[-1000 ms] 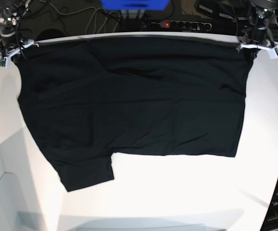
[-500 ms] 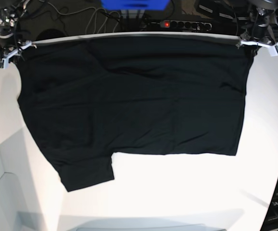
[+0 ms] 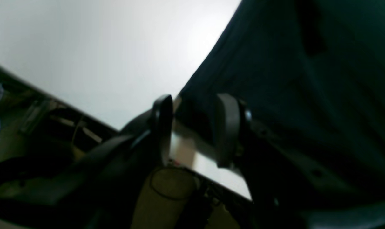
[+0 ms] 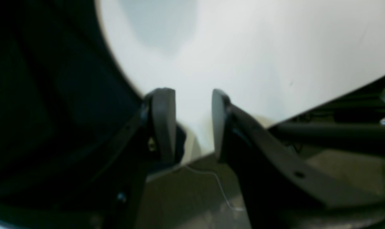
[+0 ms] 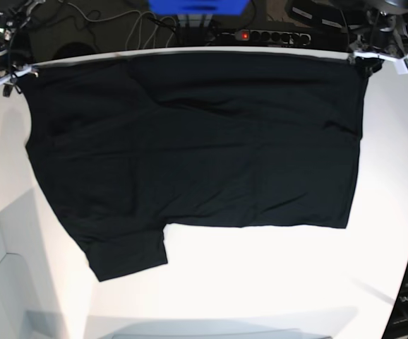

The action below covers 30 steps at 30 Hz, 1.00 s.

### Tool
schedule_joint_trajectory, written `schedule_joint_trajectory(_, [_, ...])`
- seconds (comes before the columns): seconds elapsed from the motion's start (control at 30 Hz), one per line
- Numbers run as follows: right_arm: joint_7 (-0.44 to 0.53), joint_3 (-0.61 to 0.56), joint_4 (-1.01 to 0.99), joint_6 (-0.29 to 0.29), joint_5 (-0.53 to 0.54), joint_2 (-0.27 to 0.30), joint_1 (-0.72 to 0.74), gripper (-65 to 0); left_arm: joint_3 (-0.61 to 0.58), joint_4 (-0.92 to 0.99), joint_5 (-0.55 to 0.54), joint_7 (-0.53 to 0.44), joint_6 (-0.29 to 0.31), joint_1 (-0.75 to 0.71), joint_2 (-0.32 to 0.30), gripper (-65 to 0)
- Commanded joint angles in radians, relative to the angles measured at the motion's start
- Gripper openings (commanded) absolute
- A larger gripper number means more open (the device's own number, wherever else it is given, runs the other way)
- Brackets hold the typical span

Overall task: Fold the T-shirt properly
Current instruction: 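Open both grippers and release the shirt edge, then move both grippers to the shirt's side edges and grasp them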

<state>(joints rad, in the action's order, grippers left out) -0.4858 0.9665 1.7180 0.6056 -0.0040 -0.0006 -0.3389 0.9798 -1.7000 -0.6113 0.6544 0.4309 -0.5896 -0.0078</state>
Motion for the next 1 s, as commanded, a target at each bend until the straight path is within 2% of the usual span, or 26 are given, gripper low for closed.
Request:
schedule_joint_trajectory(0.0, [0.023,0.019,0.020,-0.005,0.009,0.014,0.004,-44.8,0.006,-0.022,-0.019,-0.021,0.003,-0.007,-0.013,-42.9])
schedule_joint_trajectory(0.2, [0.023,0.029,0.026,-0.005,0.008,0.020,0.056,-44.3,0.044,-0.114,-0.020,-0.023,0.003,0.004,-0.011,-42.9])
schedule_joint_trajectory(0.33, [0.019,-0.027,0.040,-0.005,0.005,0.023,0.120,-36.7,0.080,-0.147,-0.012,-0.023,0.003,0.081,-0.017,-42.9])
schedule_joint_trajectory(0.5, [0.017,-0.168,0.032,-0.005,0.005,0.072,0.195,-29.1,0.098,-0.140,-0.003,-0.015,0.003,0.219,-0.041,-42.8])
schedule_joint_trajectory(0.77, [0.016,-0.338,0.006,-0.009,0.003,0.115,0.370,-28.7,0.003,-0.139,0.182,-0.014,0.001,0.402,-0.047,-42.4])
schedule_joint_trajectory(0.87, [0.016,-0.390,-0.077,-0.011,-0.011,0.139,0.455,-28.7,-0.058,-0.137,0.222,-0.018,0.001,0.443,-0.050,-34.2])
schedule_joint_trajectory(0.97, [0.016,-0.418,-0.203,-0.011,-0.093,0.146,0.555,-28.7,-0.132,-0.131,0.264,-0.023,0.001,0.488,-0.056,-22.7])
